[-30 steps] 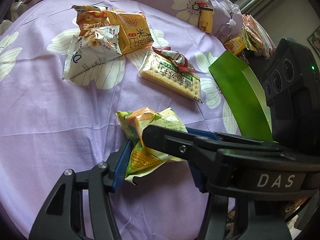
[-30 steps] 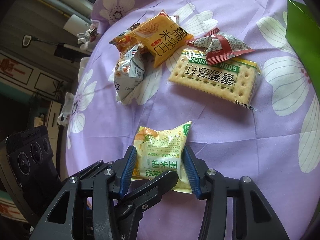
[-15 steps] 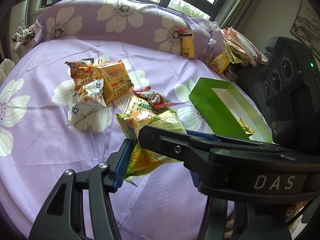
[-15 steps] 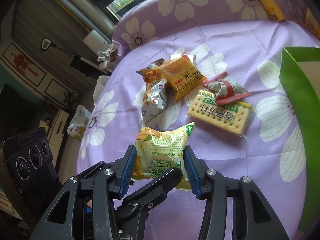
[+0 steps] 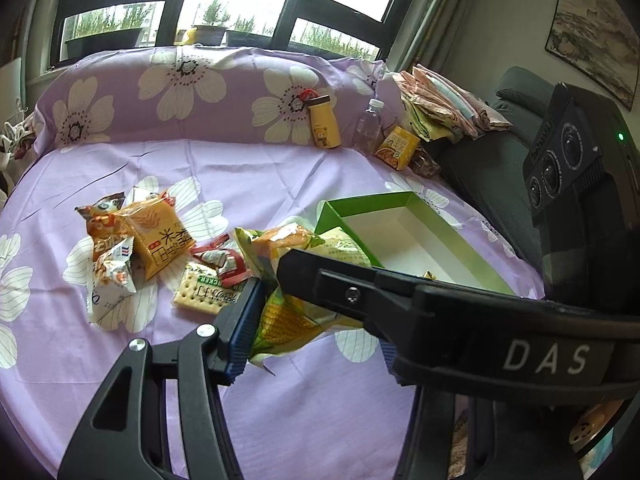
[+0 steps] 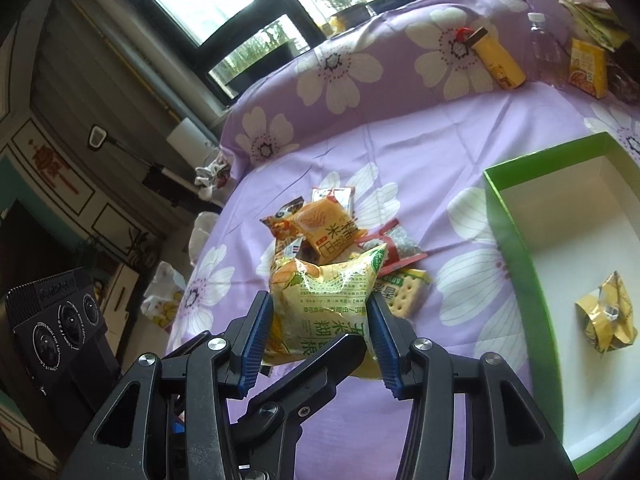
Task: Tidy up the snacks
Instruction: 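Carry the corn snack bag into the green box and release it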
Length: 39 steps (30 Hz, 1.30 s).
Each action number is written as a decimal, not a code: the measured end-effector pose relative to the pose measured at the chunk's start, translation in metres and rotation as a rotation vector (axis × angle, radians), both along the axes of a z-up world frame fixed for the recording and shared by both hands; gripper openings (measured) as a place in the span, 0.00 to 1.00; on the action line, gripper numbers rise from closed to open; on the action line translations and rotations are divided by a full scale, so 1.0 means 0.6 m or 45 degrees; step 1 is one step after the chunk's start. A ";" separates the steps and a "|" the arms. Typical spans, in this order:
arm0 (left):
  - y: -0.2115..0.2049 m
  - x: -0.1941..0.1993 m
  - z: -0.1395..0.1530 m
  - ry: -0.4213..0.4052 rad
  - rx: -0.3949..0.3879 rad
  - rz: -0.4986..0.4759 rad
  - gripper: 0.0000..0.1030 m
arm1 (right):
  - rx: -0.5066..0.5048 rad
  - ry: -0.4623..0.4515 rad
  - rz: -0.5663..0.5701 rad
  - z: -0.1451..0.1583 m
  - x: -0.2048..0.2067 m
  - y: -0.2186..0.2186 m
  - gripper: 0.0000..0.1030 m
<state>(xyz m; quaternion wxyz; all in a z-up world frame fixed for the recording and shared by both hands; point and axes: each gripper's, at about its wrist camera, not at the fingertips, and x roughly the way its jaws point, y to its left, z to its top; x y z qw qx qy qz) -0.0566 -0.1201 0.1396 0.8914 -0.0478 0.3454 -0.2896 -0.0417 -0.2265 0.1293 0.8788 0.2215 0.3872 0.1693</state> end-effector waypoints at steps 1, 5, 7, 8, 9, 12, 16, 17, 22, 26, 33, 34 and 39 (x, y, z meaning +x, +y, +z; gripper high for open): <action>-0.012 -0.001 0.005 -0.017 0.009 -0.006 0.51 | 0.016 -0.002 -0.011 0.002 -0.002 -0.011 0.50; -0.056 0.000 0.019 -0.047 0.020 -0.057 0.51 | 0.058 -0.027 -0.061 0.013 -0.008 -0.057 0.50; -0.078 0.002 0.022 -0.057 0.021 -0.093 0.51 | 0.060 -0.038 -0.093 0.018 -0.012 -0.078 0.50; -0.089 0.003 0.023 -0.062 0.018 -0.110 0.51 | 0.055 -0.046 -0.108 0.020 -0.015 -0.089 0.50; -0.101 0.003 0.024 -0.065 0.015 -0.126 0.51 | 0.053 -0.052 -0.125 0.021 -0.018 -0.100 0.50; -0.135 0.007 0.024 -0.065 0.012 -0.175 0.51 | 0.056 -0.058 -0.187 0.024 -0.025 -0.135 0.50; -0.176 0.016 0.019 -0.036 0.010 -0.240 0.51 | 0.100 -0.032 -0.270 0.019 -0.031 -0.180 0.50; -0.185 0.018 0.018 -0.031 0.014 -0.254 0.51 | 0.106 -0.026 -0.291 0.017 -0.032 -0.190 0.50; -0.221 0.029 0.005 0.008 0.025 -0.302 0.50 | 0.098 0.002 -0.361 0.007 -0.032 -0.226 0.50; -0.246 0.038 -0.010 0.049 0.033 -0.325 0.49 | 0.128 0.039 -0.404 -0.009 -0.028 -0.253 0.50; -0.278 0.053 -0.039 0.134 0.019 -0.363 0.47 | 0.153 0.120 -0.479 -0.040 -0.022 -0.292 0.50; -0.281 0.055 -0.043 0.146 0.017 -0.366 0.47 | 0.155 0.130 -0.488 -0.043 -0.021 -0.296 0.50; -0.295 0.071 -0.066 0.225 0.006 -0.377 0.46 | 0.158 0.188 -0.529 -0.062 -0.014 -0.311 0.50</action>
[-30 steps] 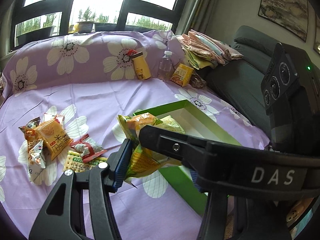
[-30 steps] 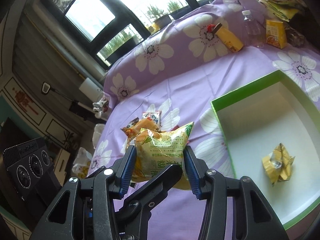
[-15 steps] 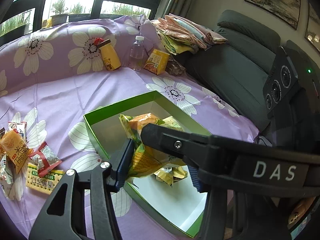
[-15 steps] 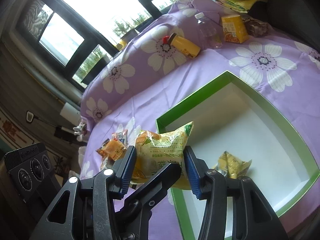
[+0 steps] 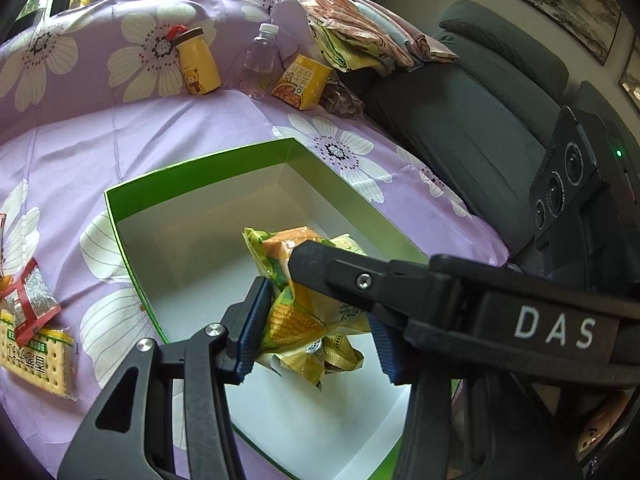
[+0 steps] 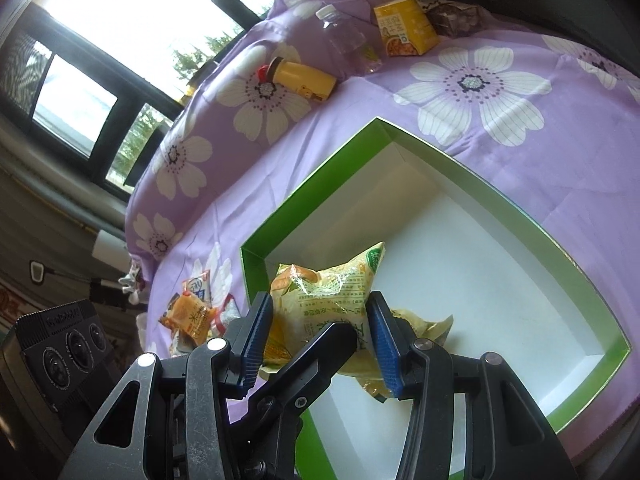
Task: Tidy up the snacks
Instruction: 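Carry the corn snack bag into the green box and release it, then return the right gripper to the pile and grasp the soda cracker pack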
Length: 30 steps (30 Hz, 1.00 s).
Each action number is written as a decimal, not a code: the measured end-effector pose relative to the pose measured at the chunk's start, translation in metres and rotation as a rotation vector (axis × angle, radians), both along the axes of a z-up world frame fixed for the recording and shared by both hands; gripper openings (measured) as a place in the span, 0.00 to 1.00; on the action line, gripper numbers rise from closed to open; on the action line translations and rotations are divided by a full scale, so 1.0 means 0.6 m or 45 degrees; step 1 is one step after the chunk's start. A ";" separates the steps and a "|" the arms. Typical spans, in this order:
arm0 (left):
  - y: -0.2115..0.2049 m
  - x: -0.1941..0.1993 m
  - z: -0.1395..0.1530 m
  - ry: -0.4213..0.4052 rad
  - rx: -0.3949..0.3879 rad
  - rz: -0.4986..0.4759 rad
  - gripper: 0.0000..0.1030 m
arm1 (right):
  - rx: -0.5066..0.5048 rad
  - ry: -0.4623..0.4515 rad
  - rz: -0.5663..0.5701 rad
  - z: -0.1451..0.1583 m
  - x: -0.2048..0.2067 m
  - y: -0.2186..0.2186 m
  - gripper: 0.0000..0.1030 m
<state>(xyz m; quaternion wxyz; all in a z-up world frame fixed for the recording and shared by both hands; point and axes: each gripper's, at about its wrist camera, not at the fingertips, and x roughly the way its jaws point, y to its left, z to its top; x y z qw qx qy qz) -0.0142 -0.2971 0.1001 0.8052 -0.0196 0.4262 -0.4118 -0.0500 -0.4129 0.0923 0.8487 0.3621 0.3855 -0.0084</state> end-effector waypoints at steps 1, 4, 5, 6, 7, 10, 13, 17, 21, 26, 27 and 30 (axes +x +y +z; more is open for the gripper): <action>-0.002 0.003 -0.006 0.022 0.000 0.002 0.46 | 0.002 0.013 -0.006 -0.004 0.003 -0.003 0.50; -0.007 0.007 -0.017 0.068 -0.002 0.006 0.46 | 0.006 0.055 -0.029 -0.016 0.007 -0.008 0.50; -0.008 0.008 -0.020 0.078 -0.003 0.007 0.46 | 0.003 0.065 -0.035 -0.018 0.008 -0.009 0.50; -0.010 0.008 -0.020 0.073 0.000 0.009 0.46 | -0.004 0.073 -0.039 -0.020 0.009 -0.009 0.50; -0.011 0.007 -0.020 0.061 0.008 0.011 0.46 | -0.012 0.081 -0.041 -0.022 0.010 -0.009 0.50; -0.010 0.009 -0.021 0.063 0.011 0.025 0.46 | -0.016 0.085 -0.038 -0.025 0.013 -0.008 0.50; -0.006 0.011 -0.022 0.076 0.012 0.034 0.49 | -0.011 0.094 -0.053 -0.026 0.012 -0.008 0.50; 0.015 0.004 -0.007 0.031 -0.018 0.036 0.60 | -0.091 0.018 -0.087 -0.003 0.000 -0.001 0.50; 0.047 -0.010 0.010 -0.027 -0.023 0.066 0.67 | -0.110 -0.055 -0.079 0.016 -0.010 0.008 0.50; 0.113 -0.027 0.033 -0.091 -0.043 0.122 0.80 | -0.177 -0.086 -0.093 0.036 -0.015 0.026 0.56; 0.129 -0.028 0.036 -0.094 -0.053 0.142 0.85 | -0.187 -0.095 -0.087 0.041 -0.016 0.031 0.59; 0.187 -0.031 0.042 -0.099 -0.063 0.217 0.86 | -0.206 -0.124 -0.047 0.052 -0.015 0.051 0.64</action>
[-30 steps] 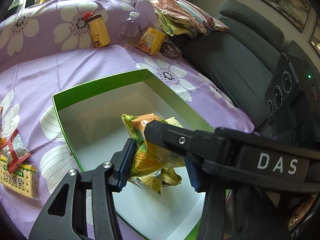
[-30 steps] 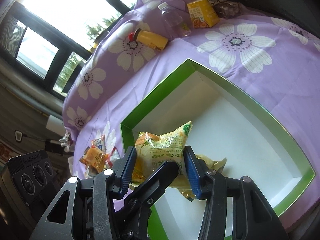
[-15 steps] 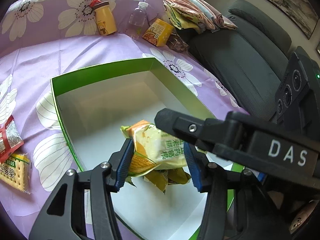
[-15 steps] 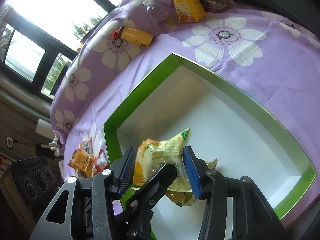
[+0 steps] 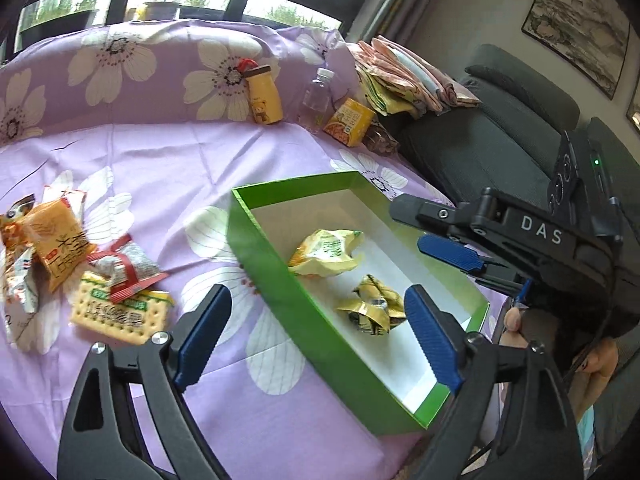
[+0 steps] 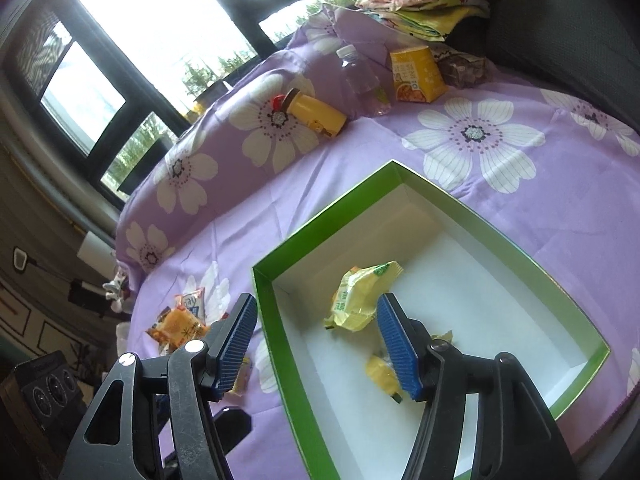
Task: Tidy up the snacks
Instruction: 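Return the right gripper to the pile and grasp the soda cracker pack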
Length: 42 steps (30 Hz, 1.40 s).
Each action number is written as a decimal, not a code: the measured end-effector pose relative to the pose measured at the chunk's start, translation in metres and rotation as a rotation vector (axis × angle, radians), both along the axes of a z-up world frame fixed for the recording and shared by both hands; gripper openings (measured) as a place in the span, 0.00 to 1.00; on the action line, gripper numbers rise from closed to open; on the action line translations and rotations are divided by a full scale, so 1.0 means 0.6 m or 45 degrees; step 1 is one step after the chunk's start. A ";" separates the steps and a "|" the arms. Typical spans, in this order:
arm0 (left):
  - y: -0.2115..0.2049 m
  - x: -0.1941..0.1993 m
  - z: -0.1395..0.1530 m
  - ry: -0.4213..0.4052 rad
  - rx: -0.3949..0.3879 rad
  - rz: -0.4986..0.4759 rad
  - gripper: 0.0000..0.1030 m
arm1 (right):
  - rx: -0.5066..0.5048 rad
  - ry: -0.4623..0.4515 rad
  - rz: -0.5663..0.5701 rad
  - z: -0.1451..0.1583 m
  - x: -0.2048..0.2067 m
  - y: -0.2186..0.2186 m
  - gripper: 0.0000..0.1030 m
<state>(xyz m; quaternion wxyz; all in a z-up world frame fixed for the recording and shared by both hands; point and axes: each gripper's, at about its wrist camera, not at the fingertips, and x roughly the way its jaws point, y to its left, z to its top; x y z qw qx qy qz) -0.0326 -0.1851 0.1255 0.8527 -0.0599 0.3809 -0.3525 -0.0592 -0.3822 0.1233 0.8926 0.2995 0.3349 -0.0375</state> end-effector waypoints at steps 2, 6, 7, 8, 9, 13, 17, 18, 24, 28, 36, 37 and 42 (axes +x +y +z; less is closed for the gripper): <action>0.045 0.000 0.001 0.004 0.012 0.083 0.86 | -0.010 -0.014 0.045 0.006 0.003 0.018 0.66; 0.132 -0.008 -0.016 0.037 0.074 0.260 0.94 | -0.023 -0.004 0.168 0.006 0.020 0.065 0.75; 0.153 -0.010 -0.024 0.052 0.095 0.290 0.94 | -0.026 0.002 0.200 0.004 0.025 0.078 0.75; 0.172 -0.011 -0.032 0.068 0.114 0.312 0.94 | -0.031 0.014 0.230 0.001 0.032 0.091 0.75; 0.190 -0.012 -0.040 0.083 0.123 0.334 0.94 | -0.039 0.030 0.257 -0.002 0.038 0.105 0.75; 0.273 -0.013 -0.066 0.120 0.081 0.466 0.95 | -0.082 0.096 0.357 -0.019 0.064 0.160 0.75; 0.331 -0.005 -0.107 0.220 0.041 0.584 0.95 | -0.152 0.176 0.475 -0.042 0.094 0.220 0.75; 0.339 -0.003 -0.117 0.248 0.042 0.600 0.95 | -0.158 0.193 0.492 -0.049 0.102 0.234 0.75; 0.363 0.008 -0.140 0.312 0.033 0.621 0.95 | -0.377 0.388 0.717 -0.110 0.166 0.324 0.75; 0.367 0.011 -0.141 0.308 0.027 0.602 0.95 | -0.731 0.414 0.892 -0.135 0.195 0.388 0.75; 0.370 0.016 -0.148 0.333 0.032 0.603 0.95 | -0.835 0.436 0.966 -0.174 0.225 0.404 0.79; 0.369 0.017 -0.149 0.335 0.034 0.600 0.95 | -0.779 0.429 0.966 -0.174 0.229 0.396 0.79; 0.370 0.016 -0.146 0.326 0.043 0.602 0.95 | -0.695 0.407 0.954 -0.167 0.224 0.378 0.66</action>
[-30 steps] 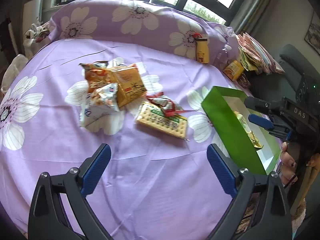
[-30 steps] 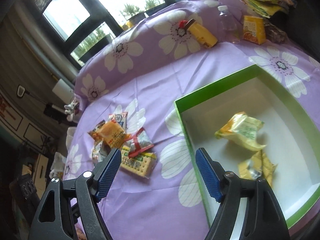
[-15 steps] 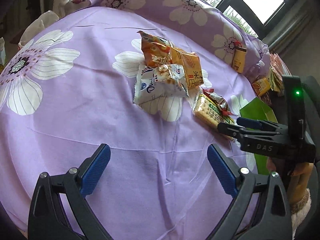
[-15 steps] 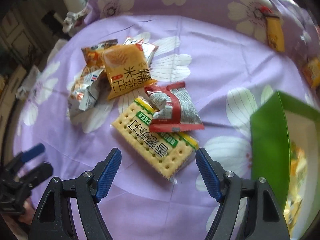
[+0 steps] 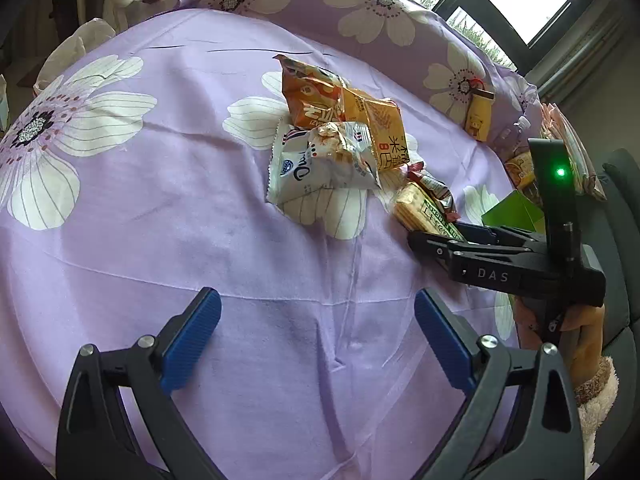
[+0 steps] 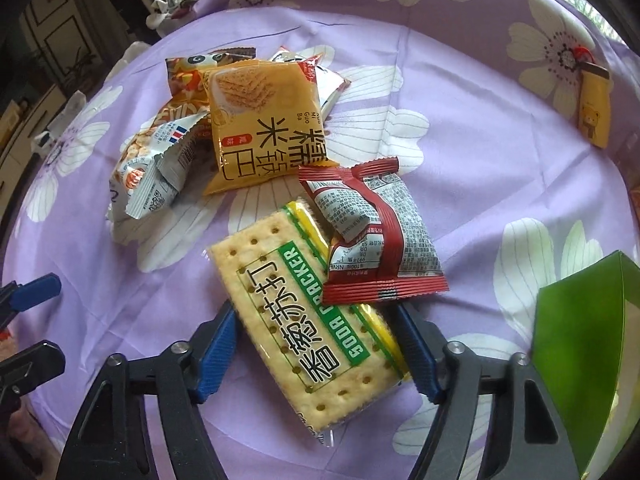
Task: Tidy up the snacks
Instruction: 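Return the right gripper to the pile and grasp the soda cracker pack, then lift the soda cracker pack with the right gripper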
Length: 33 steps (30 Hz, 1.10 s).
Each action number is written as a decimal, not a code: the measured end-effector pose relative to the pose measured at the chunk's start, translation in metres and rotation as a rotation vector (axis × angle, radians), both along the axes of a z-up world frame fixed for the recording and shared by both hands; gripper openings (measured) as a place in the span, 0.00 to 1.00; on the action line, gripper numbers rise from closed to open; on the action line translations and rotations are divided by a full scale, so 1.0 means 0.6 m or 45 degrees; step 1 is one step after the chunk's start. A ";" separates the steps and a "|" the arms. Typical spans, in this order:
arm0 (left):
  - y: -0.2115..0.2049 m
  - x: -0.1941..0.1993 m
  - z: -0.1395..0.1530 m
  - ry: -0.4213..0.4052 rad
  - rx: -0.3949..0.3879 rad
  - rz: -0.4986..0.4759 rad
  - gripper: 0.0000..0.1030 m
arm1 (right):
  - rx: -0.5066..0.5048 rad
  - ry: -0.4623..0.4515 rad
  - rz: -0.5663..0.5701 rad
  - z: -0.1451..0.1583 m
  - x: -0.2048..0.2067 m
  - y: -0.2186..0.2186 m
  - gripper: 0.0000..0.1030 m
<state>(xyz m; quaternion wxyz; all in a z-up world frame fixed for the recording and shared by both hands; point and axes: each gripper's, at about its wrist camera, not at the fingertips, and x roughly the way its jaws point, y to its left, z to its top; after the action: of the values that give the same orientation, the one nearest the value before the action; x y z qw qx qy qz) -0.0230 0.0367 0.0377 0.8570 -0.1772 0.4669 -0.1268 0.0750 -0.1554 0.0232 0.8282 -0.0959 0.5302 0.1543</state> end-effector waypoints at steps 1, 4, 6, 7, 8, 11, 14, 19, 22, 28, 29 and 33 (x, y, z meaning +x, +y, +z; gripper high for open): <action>0.002 0.000 0.000 0.000 -0.004 0.000 0.95 | 0.010 0.003 -0.019 0.003 -0.002 -0.005 0.64; 0.005 -0.001 0.002 -0.002 -0.005 0.009 0.95 | 0.073 0.030 -0.058 0.011 -0.017 -0.005 0.57; 0.009 -0.003 0.003 -0.003 -0.002 0.022 0.95 | 0.107 0.053 -0.066 0.018 -0.033 -0.001 0.56; 0.012 -0.003 0.004 -0.003 0.001 0.030 0.95 | 0.140 0.068 -0.076 0.018 -0.041 0.003 0.56; 0.015 -0.003 0.004 -0.004 0.002 0.038 0.95 | 0.180 0.083 -0.084 0.019 -0.051 0.003 0.55; 0.024 -0.004 0.007 -0.002 -0.008 0.061 0.95 | 0.269 0.150 -0.130 0.015 -0.076 0.009 0.55; 0.028 -0.007 0.010 -0.005 -0.026 0.063 0.95 | 0.297 0.216 -0.170 0.010 -0.089 0.021 0.55; 0.011 -0.015 0.011 -0.034 -0.015 0.038 0.93 | 0.424 0.284 -0.173 0.017 -0.097 0.017 0.55; -0.010 -0.015 0.007 -0.026 -0.045 -0.039 0.93 | 0.395 0.178 -0.201 0.038 -0.097 0.011 0.56; -0.036 -0.015 0.000 -0.026 -0.128 -0.112 0.91 | 0.495 0.116 -0.245 0.049 -0.093 -0.014 0.57; -0.039 -0.014 -0.002 -0.019 -0.152 -0.127 0.90 | 0.512 0.123 -0.242 0.048 -0.091 -0.017 0.57; -0.052 -0.013 -0.002 -0.013 -0.182 -0.156 0.84 | 0.579 0.148 -0.210 0.038 -0.084 -0.007 0.57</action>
<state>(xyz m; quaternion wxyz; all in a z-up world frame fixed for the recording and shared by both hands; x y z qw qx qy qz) -0.0309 0.0054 0.0362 0.8352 -0.2083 0.4622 -0.2129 0.0245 -0.1596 0.0461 0.8063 0.1455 0.5348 0.2067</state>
